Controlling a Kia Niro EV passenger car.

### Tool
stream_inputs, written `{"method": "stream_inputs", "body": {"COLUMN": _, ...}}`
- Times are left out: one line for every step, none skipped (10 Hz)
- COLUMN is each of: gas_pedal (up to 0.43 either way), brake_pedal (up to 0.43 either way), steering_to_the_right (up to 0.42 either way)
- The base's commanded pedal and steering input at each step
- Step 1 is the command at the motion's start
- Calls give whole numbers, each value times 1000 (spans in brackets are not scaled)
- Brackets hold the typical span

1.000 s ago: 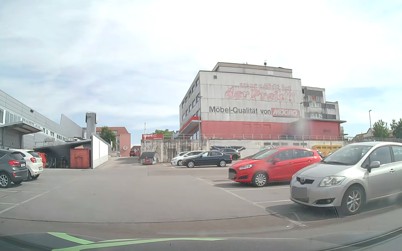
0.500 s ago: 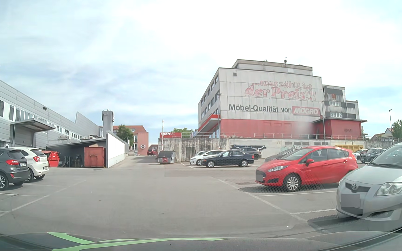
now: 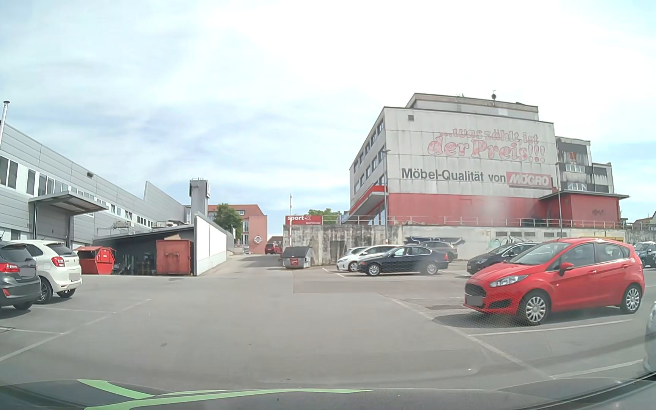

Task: Follow the waypoints while adhering to traffic rules and regulations

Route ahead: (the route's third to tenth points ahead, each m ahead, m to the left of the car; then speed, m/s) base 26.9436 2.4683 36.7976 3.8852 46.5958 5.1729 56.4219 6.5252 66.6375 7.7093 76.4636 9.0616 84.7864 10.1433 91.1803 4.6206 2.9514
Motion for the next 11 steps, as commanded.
{"method": "stream_inputs", "body": {"gas_pedal": 118, "brake_pedal": 0, "steering_to_the_right": -139}}
{"method": "stream_inputs", "body": {"gas_pedal": 118, "brake_pedal": 0, "steering_to_the_right": -127}}
{"method": "stream_inputs", "body": {"gas_pedal": 118, "brake_pedal": 0, "steering_to_the_right": -116}}
{"method": "stream_inputs", "body": {"gas_pedal": 118, "brake_pedal": 0, "steering_to_the_right": -103}}
{"method": "stream_inputs", "body": {"gas_pedal": 110, "brake_pedal": 0, "steering_to_the_right": -92}}
{"method": "stream_inputs", "body": {"gas_pedal": 98, "brake_pedal": 0, "steering_to_the_right": -83}}
{"method": "stream_inputs", "body": {"gas_pedal": 87, "brake_pedal": 0, "steering_to_the_right": -78}}
{"method": "stream_inputs", "body": {"gas_pedal": 47, "brake_pedal": 0, "steering_to_the_right": -76}}
{"method": "stream_inputs", "body": {"gas_pedal": 47, "brake_pedal": 0, "steering_to_the_right": -76}}
{"method": "stream_inputs", "body": {"gas_pedal": 47, "brake_pedal": 0, "steering_to_the_right": -75}}
{"method": "stream_inputs", "body": {"gas_pedal": 47, "brake_pedal": 0, "steering_to_the_right": -75}}
